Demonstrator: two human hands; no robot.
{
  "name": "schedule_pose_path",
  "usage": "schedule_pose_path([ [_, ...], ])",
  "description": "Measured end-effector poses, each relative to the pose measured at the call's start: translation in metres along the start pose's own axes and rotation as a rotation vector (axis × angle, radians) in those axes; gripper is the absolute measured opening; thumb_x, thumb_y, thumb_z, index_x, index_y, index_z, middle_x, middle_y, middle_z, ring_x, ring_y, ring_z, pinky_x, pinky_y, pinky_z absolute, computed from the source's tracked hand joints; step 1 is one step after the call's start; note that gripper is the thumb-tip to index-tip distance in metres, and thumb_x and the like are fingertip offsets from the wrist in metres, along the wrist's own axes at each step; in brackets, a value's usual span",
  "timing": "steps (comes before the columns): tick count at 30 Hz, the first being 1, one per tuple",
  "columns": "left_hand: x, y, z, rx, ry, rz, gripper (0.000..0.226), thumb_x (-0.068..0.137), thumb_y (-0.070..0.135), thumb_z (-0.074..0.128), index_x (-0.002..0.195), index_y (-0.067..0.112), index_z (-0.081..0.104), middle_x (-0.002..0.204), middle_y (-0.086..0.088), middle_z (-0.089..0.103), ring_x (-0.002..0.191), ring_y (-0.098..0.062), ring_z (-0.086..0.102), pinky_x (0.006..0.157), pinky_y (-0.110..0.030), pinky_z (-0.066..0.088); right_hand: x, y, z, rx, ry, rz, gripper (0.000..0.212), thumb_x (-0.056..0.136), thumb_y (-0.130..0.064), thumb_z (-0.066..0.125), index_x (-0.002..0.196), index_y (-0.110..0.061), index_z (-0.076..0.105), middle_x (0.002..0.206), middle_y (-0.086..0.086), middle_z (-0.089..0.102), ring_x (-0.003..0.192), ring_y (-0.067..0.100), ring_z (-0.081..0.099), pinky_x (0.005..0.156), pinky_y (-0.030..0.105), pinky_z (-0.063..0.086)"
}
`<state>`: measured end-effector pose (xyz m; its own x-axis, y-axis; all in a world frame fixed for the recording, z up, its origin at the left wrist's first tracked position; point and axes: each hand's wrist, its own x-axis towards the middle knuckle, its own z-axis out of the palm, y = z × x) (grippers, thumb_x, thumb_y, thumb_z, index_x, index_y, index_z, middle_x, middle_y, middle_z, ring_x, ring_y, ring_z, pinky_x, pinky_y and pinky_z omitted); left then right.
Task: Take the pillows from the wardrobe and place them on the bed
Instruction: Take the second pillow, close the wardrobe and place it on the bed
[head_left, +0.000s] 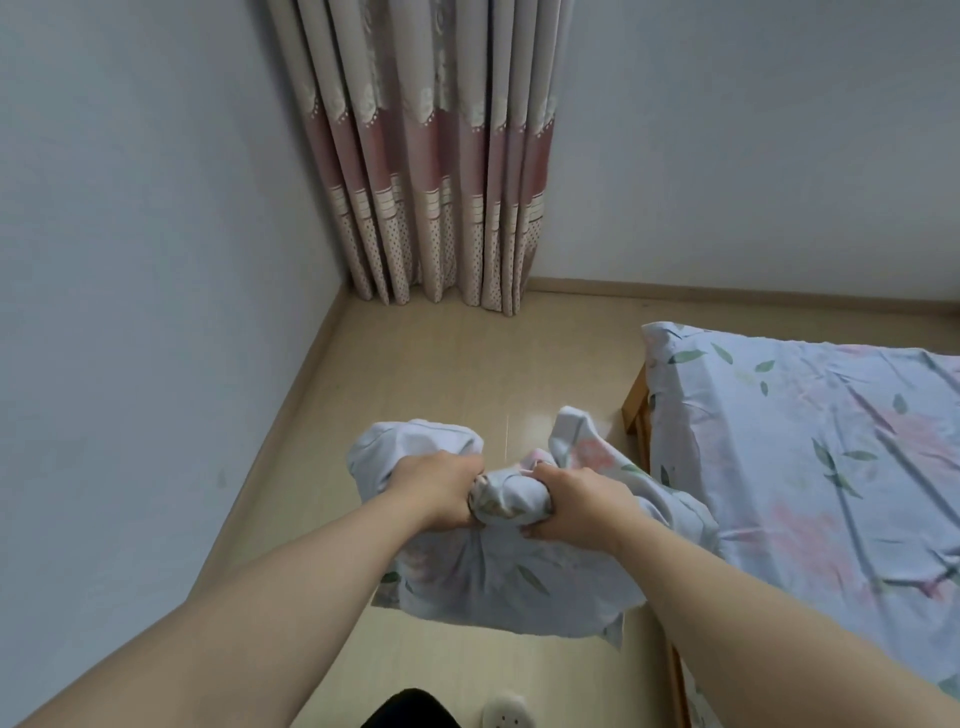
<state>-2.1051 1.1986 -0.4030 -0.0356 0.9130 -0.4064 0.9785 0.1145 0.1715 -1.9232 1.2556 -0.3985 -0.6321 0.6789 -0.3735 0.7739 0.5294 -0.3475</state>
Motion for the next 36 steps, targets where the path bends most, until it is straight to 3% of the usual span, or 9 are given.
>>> schedule_pose_path([
  [3, 0.046, -0.001, -0.02, 0.009, 0.011, 0.021, 0.04, 0.075, 0.047, 0.057, 0.106, 0.024, 0.046, 0.104, -0.002, 0.065, 0.094, -0.029, 0.06, 0.07, -0.035, 0.046, 0.036, 0.021, -0.021, -0.007, 0.029, 0.015, 0.052, 0.074, -0.046, 0.067, 0.114, -0.023, 0.043, 0.104, 0.001, 0.065, 0.096, 0.025, 0.06, 0.07, 0.035, 0.047],
  [7, 0.112, -0.007, -0.055, 0.028, 0.018, 0.076, 0.042, 0.076, 0.045, 0.058, 0.109, 0.022, 0.046, 0.105, -0.002, 0.064, 0.098, -0.029, 0.059, 0.071, -0.036, 0.046, 0.089, 0.044, -0.055, 0.005, 0.039, 0.05, 0.057, 0.075, -0.045, 0.067, 0.123, -0.025, 0.043, 0.109, -0.001, 0.062, 0.103, 0.023, 0.056, 0.069, 0.028, 0.038],
  [12, 0.204, -0.031, -0.105, 0.048, 0.024, 0.123, 0.04, 0.074, 0.045, 0.059, 0.103, 0.02, 0.046, 0.104, -0.003, 0.064, 0.099, -0.029, 0.059, 0.062, -0.032, 0.037, 0.174, 0.066, -0.101, 0.034, 0.095, 0.114, 0.06, 0.07, -0.05, 0.069, 0.12, -0.031, 0.043, 0.094, -0.01, 0.05, 0.082, 0.016, 0.048, 0.064, 0.029, 0.038],
  [22, 0.357, -0.062, -0.199, 0.124, 0.017, 0.215, 0.035, 0.078, 0.042, 0.058, 0.102, 0.019, 0.048, 0.108, -0.005, 0.064, 0.104, -0.029, 0.058, 0.069, -0.034, 0.041, 0.317, 0.11, -0.182, 0.085, 0.093, 0.203, 0.058, 0.072, -0.05, 0.067, 0.119, -0.027, 0.042, 0.107, 0.004, 0.057, 0.08, 0.021, 0.047, 0.064, 0.029, 0.036],
  [27, 0.427, -0.053, -0.229, 0.169, 0.007, 0.238, 0.031, 0.079, 0.042, 0.057, 0.099, 0.019, 0.05, 0.111, -0.005, 0.063, 0.106, -0.029, 0.057, 0.071, -0.035, 0.04, 0.369, 0.148, -0.212, 0.106, 0.081, 0.237, 0.055, 0.073, -0.052, 0.065, 0.117, -0.028, 0.042, 0.107, 0.004, 0.061, 0.08, 0.021, 0.053, 0.057, 0.028, 0.034],
  [31, 0.507, -0.036, -0.258, 0.166, -0.023, 0.23, 0.032, 0.078, 0.041, 0.058, 0.099, 0.018, 0.05, 0.11, -0.004, 0.063, 0.106, -0.028, 0.057, 0.072, -0.035, 0.043, 0.421, 0.201, -0.254, 0.14, 0.088, 0.233, 0.056, 0.073, -0.051, 0.065, 0.12, -0.029, 0.043, 0.107, 0.001, 0.062, 0.094, 0.022, 0.06, 0.066, 0.029, 0.041],
  [36, 0.587, 0.001, -0.298, 0.212, -0.065, 0.249, 0.032, 0.079, 0.04, 0.059, 0.101, 0.018, 0.051, 0.107, -0.003, 0.063, 0.102, -0.027, 0.058, 0.067, -0.033, 0.039, 0.461, 0.259, -0.305, 0.173, 0.071, 0.239, 0.055, 0.073, -0.051, 0.065, 0.119, -0.029, 0.044, 0.106, -0.001, 0.062, 0.093, 0.019, 0.055, 0.067, 0.03, 0.041],
])
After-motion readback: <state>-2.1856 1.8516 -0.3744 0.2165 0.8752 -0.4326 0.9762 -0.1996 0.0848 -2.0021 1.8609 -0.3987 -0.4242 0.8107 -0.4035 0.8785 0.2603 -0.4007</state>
